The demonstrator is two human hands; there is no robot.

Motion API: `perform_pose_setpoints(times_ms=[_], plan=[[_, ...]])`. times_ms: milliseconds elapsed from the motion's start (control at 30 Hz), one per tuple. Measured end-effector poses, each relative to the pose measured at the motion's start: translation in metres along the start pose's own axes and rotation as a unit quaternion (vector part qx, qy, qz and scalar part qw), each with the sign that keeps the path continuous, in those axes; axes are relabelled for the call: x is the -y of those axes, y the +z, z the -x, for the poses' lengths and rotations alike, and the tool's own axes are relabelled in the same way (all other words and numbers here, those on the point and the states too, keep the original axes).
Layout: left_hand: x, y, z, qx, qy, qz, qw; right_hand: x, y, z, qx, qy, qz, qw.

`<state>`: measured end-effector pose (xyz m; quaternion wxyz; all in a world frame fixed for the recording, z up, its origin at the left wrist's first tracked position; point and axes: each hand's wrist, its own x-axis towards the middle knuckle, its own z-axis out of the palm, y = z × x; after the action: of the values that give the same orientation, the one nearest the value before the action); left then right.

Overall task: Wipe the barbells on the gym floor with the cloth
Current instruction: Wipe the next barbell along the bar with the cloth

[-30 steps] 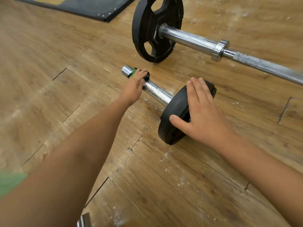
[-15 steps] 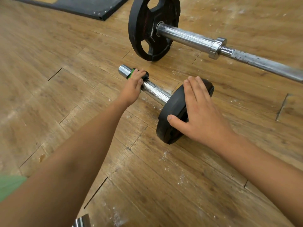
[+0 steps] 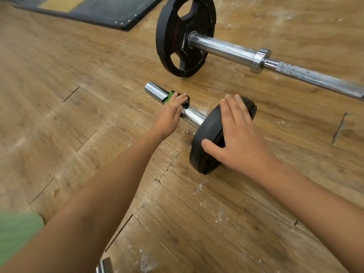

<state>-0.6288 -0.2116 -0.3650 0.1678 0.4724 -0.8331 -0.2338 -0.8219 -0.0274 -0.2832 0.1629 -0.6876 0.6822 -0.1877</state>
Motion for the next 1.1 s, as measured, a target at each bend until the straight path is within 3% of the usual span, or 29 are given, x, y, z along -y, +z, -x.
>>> perform_pose_setpoints(times_ms=[100,200,300,400,633,900,1000,1100], plan=[[0.007,-0.012,-0.004,0.037,-0.018,0.024,0.999,0.0,0.001,0.001,0.004,-0.012,0.011,1.0],[-0.001,-0.017,-0.017,0.015,-0.075,0.04,0.996,0.001,0.0,0.0,0.002,-0.004,0.005,1.0],[-0.013,-0.003,-0.004,-0.015,-0.037,-0.004,0.999,0.0,-0.001,0.001,-0.001,-0.002,0.002,1.0],[-0.004,-0.005,0.008,0.021,0.004,-0.017,1.0,-0.001,0.001,0.003,-0.003,-0.013,0.007,1.0],[-0.012,-0.005,-0.003,-0.02,-0.057,0.01,0.998,0.007,0.005,0.007,-0.023,-0.008,0.005,1.0],[0.005,-0.037,-0.003,0.085,-0.062,-0.067,0.992,0.026,0.03,0.025,-0.028,-0.046,0.07,0.996],[-0.001,-0.033,-0.001,0.035,-0.09,-0.052,0.994,0.031,0.031,0.033,-0.025,-0.058,0.084,0.995],[-0.003,-0.017,0.02,0.024,-0.06,-0.027,0.998,0.031,0.021,0.028,-0.039,-0.056,0.052,0.996]])
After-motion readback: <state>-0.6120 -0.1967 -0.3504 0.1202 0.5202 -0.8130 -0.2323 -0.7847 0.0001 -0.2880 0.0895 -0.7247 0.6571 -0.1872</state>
